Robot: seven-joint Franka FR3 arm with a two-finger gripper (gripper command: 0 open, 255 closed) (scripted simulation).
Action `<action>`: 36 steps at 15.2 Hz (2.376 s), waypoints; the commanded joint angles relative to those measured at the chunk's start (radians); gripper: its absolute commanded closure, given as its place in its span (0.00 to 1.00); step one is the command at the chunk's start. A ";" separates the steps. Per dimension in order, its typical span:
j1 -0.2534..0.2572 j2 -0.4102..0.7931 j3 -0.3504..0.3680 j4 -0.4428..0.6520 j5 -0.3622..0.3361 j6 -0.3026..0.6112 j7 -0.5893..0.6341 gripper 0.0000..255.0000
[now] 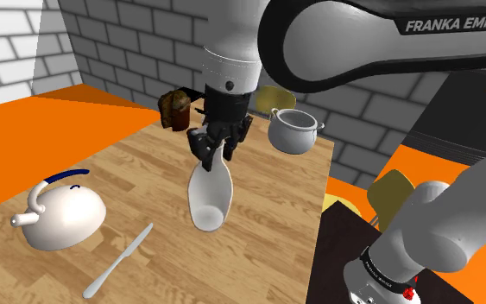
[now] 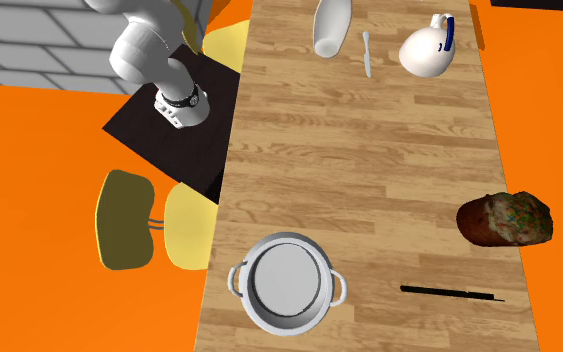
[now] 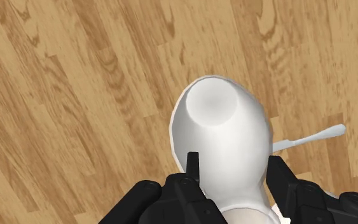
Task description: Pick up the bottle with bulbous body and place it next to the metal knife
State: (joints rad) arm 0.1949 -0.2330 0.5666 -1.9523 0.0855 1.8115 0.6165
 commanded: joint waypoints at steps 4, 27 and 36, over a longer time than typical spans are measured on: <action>0.026 0.165 0.101 0.104 -0.091 0.036 0.157 1.00; 0.280 0.666 0.149 0.377 -0.448 0.119 0.530 1.00; 0.280 0.671 0.147 0.363 -0.453 0.136 0.535 1.00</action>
State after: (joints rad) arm 0.4749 0.4383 0.7132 -1.5898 -0.3673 1.9474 1.1510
